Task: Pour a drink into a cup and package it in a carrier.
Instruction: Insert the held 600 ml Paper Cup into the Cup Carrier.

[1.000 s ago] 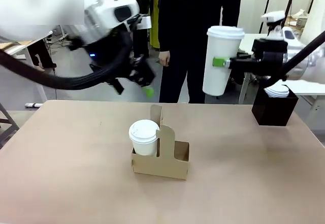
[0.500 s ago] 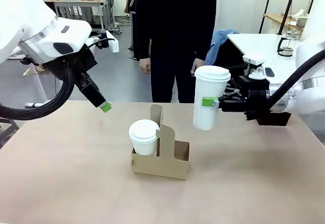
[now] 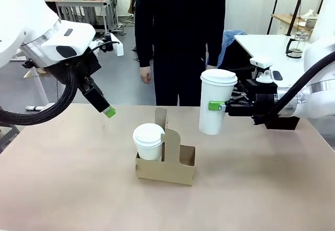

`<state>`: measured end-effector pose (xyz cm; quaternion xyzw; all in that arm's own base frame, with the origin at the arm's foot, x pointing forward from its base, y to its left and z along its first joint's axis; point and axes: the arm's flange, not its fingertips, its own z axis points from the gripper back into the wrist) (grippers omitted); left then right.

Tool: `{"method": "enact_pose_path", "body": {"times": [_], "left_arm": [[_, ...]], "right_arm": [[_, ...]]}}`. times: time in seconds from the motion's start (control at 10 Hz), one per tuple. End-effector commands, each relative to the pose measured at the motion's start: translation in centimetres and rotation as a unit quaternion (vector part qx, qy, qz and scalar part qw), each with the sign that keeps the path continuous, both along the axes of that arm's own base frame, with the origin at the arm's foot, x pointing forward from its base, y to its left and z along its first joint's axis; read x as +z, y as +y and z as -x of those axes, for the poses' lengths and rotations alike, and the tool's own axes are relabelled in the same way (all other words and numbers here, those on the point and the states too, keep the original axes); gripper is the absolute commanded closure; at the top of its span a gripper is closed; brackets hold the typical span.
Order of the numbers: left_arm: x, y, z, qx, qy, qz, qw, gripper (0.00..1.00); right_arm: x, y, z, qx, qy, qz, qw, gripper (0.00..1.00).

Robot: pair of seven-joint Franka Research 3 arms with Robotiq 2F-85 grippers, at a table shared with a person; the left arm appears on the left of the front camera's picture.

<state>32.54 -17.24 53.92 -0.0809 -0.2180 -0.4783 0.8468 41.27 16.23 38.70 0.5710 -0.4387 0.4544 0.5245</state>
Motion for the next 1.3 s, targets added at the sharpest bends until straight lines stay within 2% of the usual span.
{"method": "enact_pose_path", "body": {"times": [0.0, 0.2, 0.6, 0.7, 0.8, 0.9, 1.2], "left_arm": [[-2.5, 3.2, -1.0, -0.008, -0.013, 0.017, 1.000, 0.00], [-4.7, 6.2, -1.0, -0.065, -0.016, 0.049, 0.997, 0.00], [-8.4, 11.2, -0.3, -0.121, -0.049, 0.086, 0.988, 0.00], [-9.4, 11.7, -0.5, -0.138, -0.043, 0.081, 0.986, 0.00], [-10.0, 12.0, -0.8, -0.143, -0.034, 0.106, 0.984, 0.00], [-5.1, 11.0, -3.7, -0.109, -0.044, 0.065, 0.991, 0.00], [-5.1, 11.0, -3.7, -0.109, -0.044, 0.065, 0.991, 0.00]], "right_arm": [[0.0, 1.5, -0.2, 0.027, -0.032, -0.021, 0.999, 0.16], [-1.0, 3.9, -0.6, 0.048, -0.041, -0.039, 0.997, 0.16], [-3.2, 7.6, -0.7, 0.081, -0.049, -0.046, 0.994, 0.16], [-4.0, 8.2, -0.6, 0.089, -0.042, -0.045, 0.994, 0.16], [-4.8, 8.5, -0.4, 0.094, -0.034, -0.045, 0.994, 0.16], [-5.3, 8.8, -0.3, 0.101, -0.032, -0.043, 0.993, 0.16], [-6.7, 8.7, 0.2, 0.114, -0.027, -0.030, 0.993, 0.16]]}}
